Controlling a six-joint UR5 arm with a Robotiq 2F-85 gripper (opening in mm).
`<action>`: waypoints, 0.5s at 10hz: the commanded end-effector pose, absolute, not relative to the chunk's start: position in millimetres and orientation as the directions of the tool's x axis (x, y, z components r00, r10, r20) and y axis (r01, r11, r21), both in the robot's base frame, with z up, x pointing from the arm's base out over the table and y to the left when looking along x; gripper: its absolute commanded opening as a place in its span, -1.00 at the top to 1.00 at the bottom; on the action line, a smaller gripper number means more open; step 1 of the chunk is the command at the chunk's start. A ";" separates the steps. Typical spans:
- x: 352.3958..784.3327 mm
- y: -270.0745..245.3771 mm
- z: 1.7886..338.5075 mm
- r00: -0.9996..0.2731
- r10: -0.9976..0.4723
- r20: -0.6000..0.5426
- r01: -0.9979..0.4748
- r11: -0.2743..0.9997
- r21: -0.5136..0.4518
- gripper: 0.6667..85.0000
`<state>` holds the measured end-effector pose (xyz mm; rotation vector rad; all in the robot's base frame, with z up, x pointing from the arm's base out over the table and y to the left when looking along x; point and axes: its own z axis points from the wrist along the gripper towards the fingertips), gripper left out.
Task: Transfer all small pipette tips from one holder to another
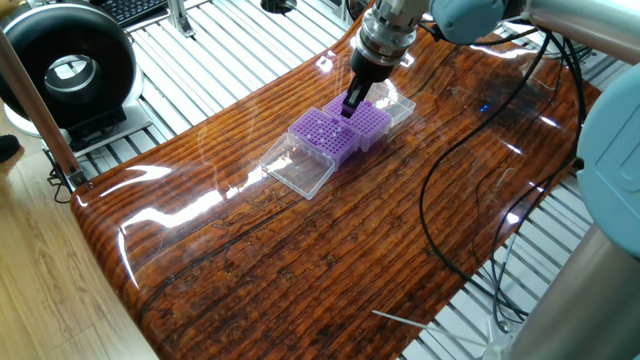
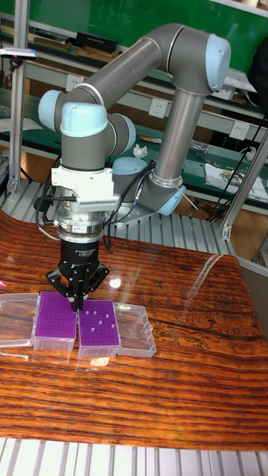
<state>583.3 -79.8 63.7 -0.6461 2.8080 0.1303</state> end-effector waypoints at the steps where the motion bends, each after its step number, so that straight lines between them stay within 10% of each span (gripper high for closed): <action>1: 584.9 -84.8 64.7 -0.870 -0.412 -0.272 -0.434 0.901 0.025 0.69; 5: 580.7 -88.7 63.7 -0.877 -0.404 -0.260 -0.424 0.905 0.024 0.68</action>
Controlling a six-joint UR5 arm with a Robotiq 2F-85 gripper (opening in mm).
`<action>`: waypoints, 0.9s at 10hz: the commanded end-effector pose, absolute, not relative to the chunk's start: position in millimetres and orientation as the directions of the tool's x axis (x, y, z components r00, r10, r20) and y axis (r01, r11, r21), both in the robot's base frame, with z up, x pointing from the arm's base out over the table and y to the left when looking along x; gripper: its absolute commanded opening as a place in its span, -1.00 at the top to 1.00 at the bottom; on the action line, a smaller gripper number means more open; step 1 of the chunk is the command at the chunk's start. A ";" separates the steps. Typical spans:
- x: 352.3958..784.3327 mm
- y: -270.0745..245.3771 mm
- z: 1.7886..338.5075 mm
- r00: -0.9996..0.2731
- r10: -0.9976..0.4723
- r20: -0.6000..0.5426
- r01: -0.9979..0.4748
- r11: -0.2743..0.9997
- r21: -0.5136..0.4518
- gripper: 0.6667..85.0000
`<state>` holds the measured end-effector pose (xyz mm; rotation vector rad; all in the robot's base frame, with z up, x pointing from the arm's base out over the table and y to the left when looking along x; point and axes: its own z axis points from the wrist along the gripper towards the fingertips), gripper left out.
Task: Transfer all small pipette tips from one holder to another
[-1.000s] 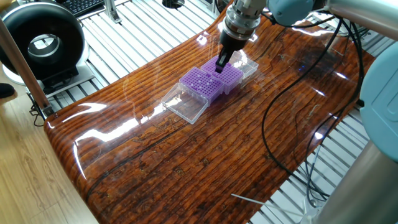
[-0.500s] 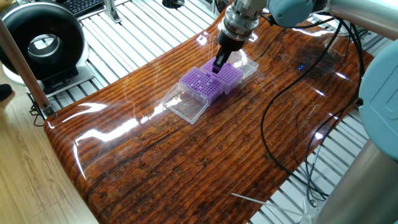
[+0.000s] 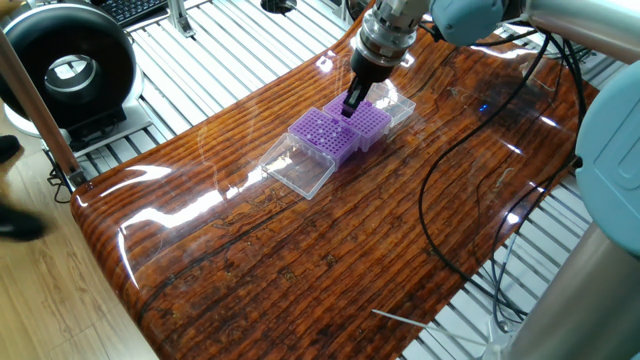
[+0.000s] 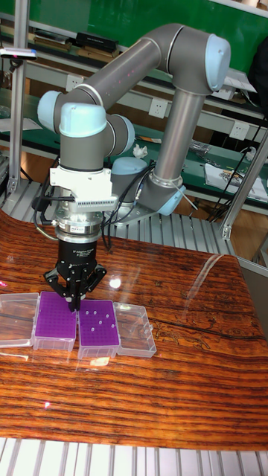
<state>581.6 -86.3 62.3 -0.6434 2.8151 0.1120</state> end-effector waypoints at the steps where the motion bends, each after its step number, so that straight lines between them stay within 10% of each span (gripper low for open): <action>1: 579.1 -89.7 64.3 -0.881 -0.396 -0.258 -0.416 0.909 0.027 0.68; 9: 570.5 -94.3 65.1 -0.891 -0.375 -0.257 -0.396 0.918 0.035 0.65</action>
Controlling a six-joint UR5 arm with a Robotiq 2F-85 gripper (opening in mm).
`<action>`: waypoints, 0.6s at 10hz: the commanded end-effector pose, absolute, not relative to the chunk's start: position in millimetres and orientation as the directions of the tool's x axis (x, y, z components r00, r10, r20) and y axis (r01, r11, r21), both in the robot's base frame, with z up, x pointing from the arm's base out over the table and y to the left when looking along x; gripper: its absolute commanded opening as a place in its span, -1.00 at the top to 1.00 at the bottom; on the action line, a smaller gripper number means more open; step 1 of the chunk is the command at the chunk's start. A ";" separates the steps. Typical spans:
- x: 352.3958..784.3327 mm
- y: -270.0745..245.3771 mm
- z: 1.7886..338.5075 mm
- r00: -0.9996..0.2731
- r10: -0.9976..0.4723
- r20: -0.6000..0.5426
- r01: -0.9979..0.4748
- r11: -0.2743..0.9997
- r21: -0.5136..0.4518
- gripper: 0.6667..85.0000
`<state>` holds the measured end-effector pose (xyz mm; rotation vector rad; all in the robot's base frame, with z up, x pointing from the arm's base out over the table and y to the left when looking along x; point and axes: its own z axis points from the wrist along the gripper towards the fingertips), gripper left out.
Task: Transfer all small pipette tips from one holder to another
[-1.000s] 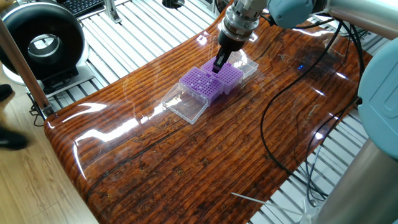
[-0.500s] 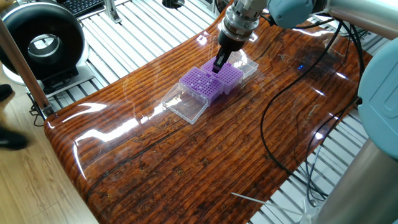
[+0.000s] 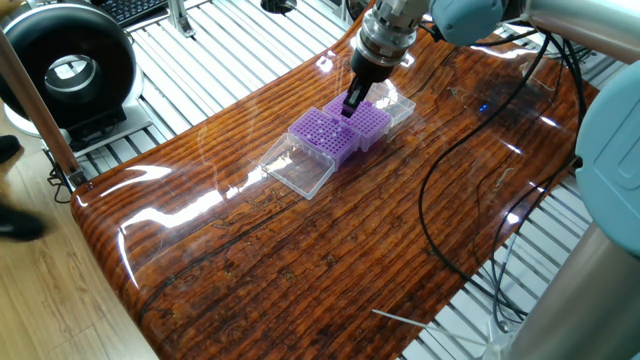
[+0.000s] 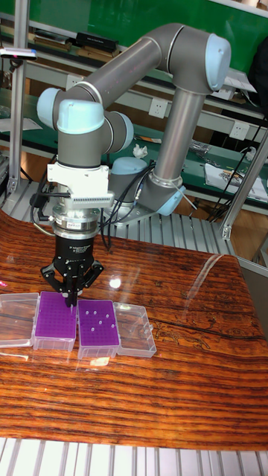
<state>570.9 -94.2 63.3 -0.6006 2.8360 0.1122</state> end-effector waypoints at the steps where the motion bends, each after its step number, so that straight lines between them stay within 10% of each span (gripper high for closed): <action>1: 570.2 -92.9 64.9 -0.892 -0.371 -0.259 -0.393 0.919 0.040 0.64; 6: 570.2 -89.1 62.2 -0.893 -0.369 -0.258 -0.392 0.919 0.042 0.57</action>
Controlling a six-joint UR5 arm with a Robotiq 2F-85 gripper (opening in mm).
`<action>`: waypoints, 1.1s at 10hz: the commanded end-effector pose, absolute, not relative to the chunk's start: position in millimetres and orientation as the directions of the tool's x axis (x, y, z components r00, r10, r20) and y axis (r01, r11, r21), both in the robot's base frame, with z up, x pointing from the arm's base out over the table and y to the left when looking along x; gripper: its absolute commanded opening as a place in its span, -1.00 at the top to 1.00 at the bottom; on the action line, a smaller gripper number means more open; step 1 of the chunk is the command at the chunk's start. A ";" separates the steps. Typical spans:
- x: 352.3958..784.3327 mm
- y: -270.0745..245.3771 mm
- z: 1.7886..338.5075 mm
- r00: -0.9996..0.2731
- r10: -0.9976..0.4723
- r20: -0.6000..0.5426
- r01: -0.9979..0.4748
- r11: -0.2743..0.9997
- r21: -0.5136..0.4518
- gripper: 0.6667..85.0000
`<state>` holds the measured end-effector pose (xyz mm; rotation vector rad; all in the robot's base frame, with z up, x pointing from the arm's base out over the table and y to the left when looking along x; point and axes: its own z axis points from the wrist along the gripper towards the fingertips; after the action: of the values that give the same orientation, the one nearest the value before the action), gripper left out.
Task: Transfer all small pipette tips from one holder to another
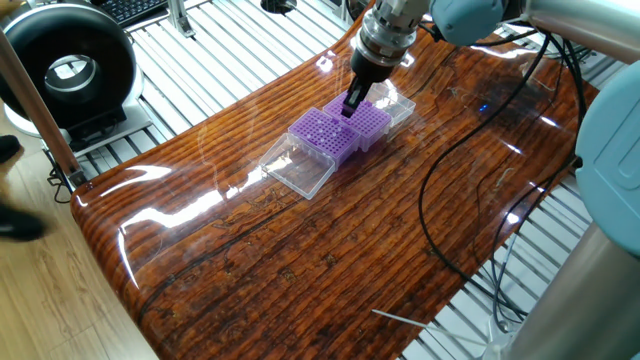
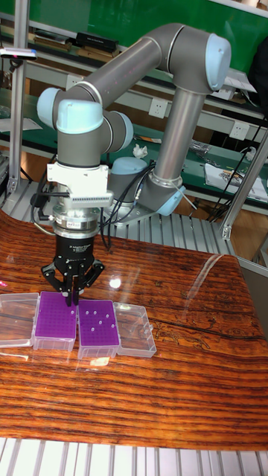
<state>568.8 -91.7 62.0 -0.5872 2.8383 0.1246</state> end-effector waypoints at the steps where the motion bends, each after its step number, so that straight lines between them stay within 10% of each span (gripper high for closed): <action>1: 570.2 -89.8 62.0 -0.893 -0.370 -0.257 -0.392 0.919 0.040 0.57; 11: 568.9 -127.7 60.0 -0.935 -0.316 -0.161 -0.303 0.948 -0.100 0.57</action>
<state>570.2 -117.3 59.4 -0.5235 2.9035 -0.0601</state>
